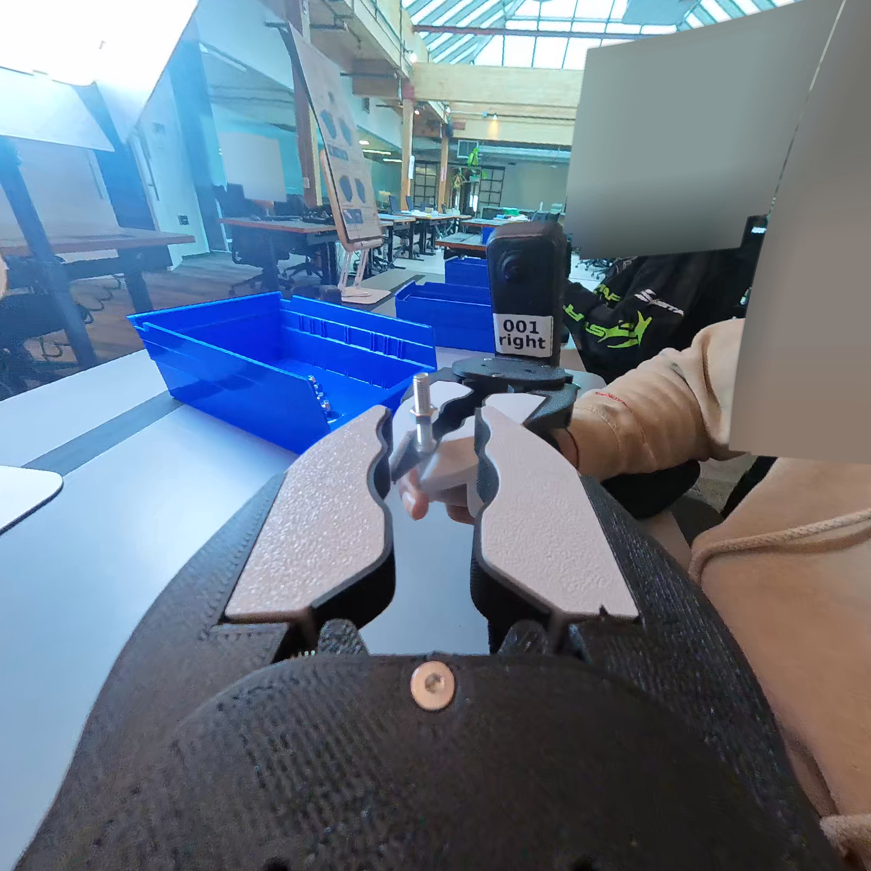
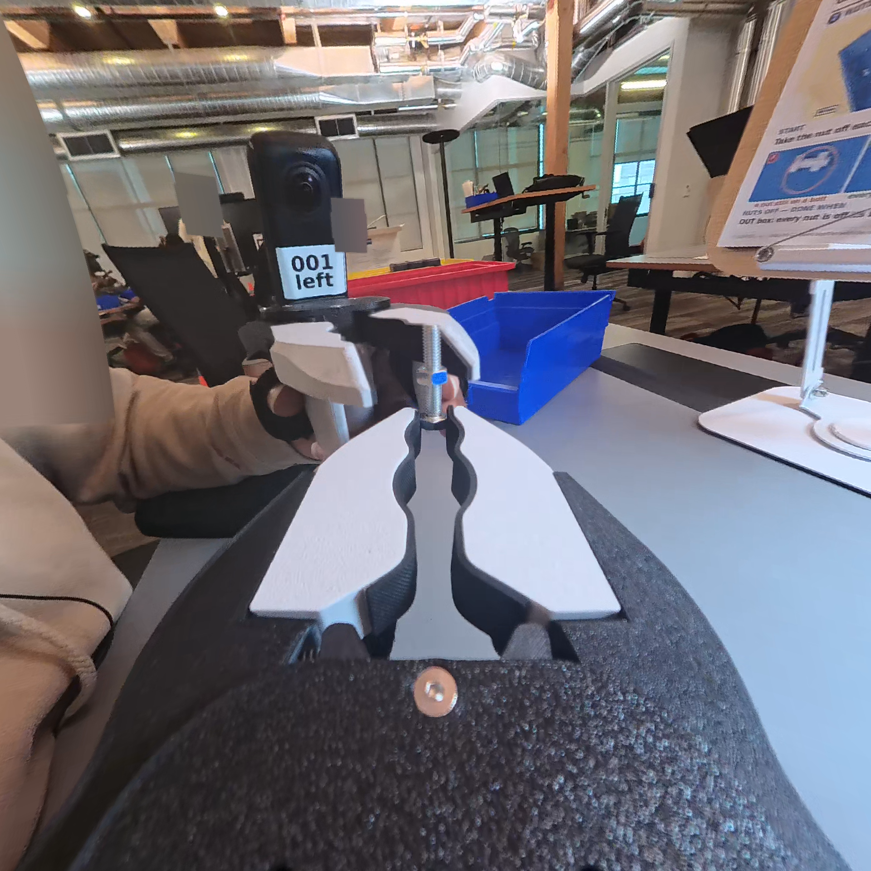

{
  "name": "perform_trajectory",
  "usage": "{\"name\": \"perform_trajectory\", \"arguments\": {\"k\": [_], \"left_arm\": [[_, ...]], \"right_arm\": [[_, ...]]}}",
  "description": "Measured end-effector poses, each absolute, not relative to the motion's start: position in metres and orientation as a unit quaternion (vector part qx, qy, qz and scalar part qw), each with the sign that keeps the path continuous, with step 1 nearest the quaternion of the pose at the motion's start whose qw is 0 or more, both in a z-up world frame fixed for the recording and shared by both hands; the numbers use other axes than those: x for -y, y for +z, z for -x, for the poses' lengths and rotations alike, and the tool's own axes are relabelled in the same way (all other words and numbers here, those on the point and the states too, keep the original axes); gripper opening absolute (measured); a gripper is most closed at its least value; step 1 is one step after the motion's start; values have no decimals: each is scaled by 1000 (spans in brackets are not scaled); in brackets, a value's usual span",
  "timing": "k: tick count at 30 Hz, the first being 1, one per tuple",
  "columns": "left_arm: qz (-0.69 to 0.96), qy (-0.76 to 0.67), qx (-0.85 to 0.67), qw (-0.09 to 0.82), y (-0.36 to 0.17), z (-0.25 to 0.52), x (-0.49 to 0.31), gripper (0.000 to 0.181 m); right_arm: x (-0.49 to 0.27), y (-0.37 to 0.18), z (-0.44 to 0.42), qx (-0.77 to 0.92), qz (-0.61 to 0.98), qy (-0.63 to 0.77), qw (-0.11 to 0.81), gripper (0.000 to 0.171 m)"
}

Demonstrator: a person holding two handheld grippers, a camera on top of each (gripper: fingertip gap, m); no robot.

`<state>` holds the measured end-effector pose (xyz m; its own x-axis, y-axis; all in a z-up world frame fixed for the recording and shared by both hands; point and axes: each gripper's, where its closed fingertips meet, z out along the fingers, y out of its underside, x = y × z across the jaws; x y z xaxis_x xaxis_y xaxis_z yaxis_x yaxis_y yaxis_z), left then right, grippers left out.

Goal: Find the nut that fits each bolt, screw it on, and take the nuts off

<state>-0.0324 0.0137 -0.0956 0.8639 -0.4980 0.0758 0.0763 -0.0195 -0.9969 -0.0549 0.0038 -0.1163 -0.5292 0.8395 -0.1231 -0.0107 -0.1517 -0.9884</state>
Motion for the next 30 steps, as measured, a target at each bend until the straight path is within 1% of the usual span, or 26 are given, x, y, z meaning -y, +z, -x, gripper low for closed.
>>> {"name": "perform_trajectory", "arguments": {"k": [1,2,3,4,7,11,12,16,17,18,21,25,26,28,29,30], "left_arm": [[684,-212,-162,679,-97,29,-13,30],[683,-213,-165,679,-96,27,-12,32],[682,-215,-169,679,-95,27,-10,26],[670,-235,-190,679,-92,21,-2,4],[661,-224,-178,694,-85,26,-3,13],[675,-194,-141,698,-89,38,-15,30],[681,-190,-138,693,-92,38,-18,32],[683,-195,-158,686,-94,27,-15,34],[678,-203,-168,686,-92,26,-12,23],[666,-222,-182,689,-88,22,-6,9],[661,-210,-165,702,-84,29,-8,16],[685,-186,-124,694,-93,40,-22,33],[688,-188,-127,689,-95,38,-23,35],[688,-198,-142,684,-95,30,-20,30],[689,-194,-143,683,-95,30,-19,31],[686,-198,-151,684,-93,29,-16,17]], "right_arm": [[-3,-117,55,569,365,663,321,10],[-5,-117,56,567,367,662,324,10],[-10,-116,57,562,373,661,329,10],[-15,-116,58,554,382,660,334,10],[-26,-114,59,544,393,658,342,10],[-13,-116,58,556,381,659,335,10],[-9,-117,58,560,378,658,333,10],[-10,-116,58,560,378,653,342,10],[-15,-115,59,555,384,650,349,10],[-19,-115,60,549,391,649,352,10],[-27,-114,61,542,400,646,358,10],[-14,-117,60,557,388,646,350,10],[-11,-117,60,560,385,644,350,10],[-12,-117,60,561,385,643,352,10],[-15,-117,61,559,388,640,356,10],[-19,-117,61,553,395,638,361,10]]}}
